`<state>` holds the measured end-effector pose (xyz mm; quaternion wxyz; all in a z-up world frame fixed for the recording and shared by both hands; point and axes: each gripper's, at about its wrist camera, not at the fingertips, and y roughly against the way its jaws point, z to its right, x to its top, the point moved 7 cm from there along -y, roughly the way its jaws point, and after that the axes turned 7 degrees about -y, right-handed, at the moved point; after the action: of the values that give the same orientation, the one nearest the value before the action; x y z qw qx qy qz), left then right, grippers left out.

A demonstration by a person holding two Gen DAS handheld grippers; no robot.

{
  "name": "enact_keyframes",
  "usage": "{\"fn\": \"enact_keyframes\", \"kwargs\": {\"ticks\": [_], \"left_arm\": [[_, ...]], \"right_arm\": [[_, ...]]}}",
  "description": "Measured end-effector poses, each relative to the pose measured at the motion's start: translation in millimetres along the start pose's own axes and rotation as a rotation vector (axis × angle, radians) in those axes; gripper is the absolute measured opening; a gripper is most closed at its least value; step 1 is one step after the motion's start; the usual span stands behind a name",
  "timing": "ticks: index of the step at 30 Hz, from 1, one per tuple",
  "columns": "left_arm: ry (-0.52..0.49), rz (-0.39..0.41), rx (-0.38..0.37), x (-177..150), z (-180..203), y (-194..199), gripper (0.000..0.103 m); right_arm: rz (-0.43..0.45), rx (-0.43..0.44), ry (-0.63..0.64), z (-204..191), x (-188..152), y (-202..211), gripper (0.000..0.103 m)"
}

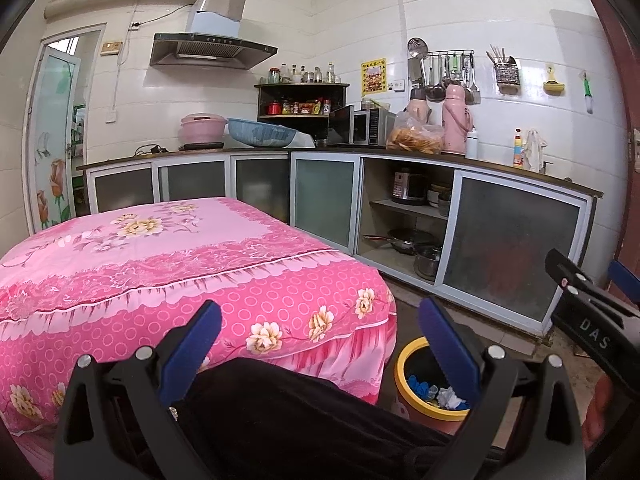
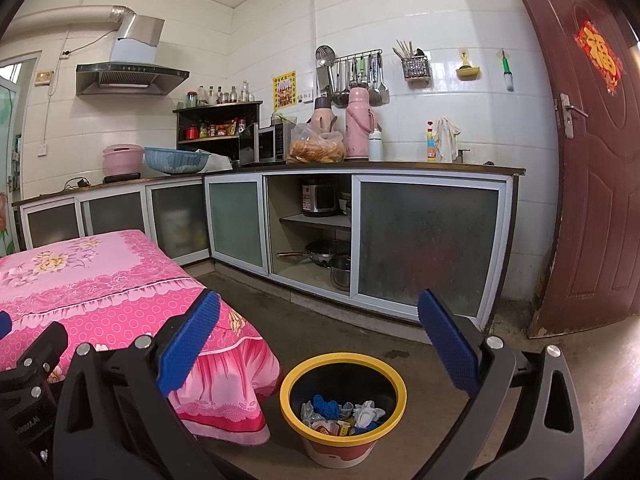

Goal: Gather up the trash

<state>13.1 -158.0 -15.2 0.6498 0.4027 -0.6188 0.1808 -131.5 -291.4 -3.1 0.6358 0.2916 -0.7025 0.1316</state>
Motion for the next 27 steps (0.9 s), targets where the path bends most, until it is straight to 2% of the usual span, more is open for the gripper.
{"fn": "enact_keyframes", "kwargs": {"ticks": [14, 27], "left_arm": [[-0.006, 0.002, -0.053, -2, 6, -3, 0.095], [-0.027, -0.005, -0.065, -4, 11, -7, 0.095]], "right_arm": [[0.002, 0.0, -0.002, 1, 0, 1, 0.095], [-0.004, -0.012, -0.004, 3, 1, 3, 0.095]]}}
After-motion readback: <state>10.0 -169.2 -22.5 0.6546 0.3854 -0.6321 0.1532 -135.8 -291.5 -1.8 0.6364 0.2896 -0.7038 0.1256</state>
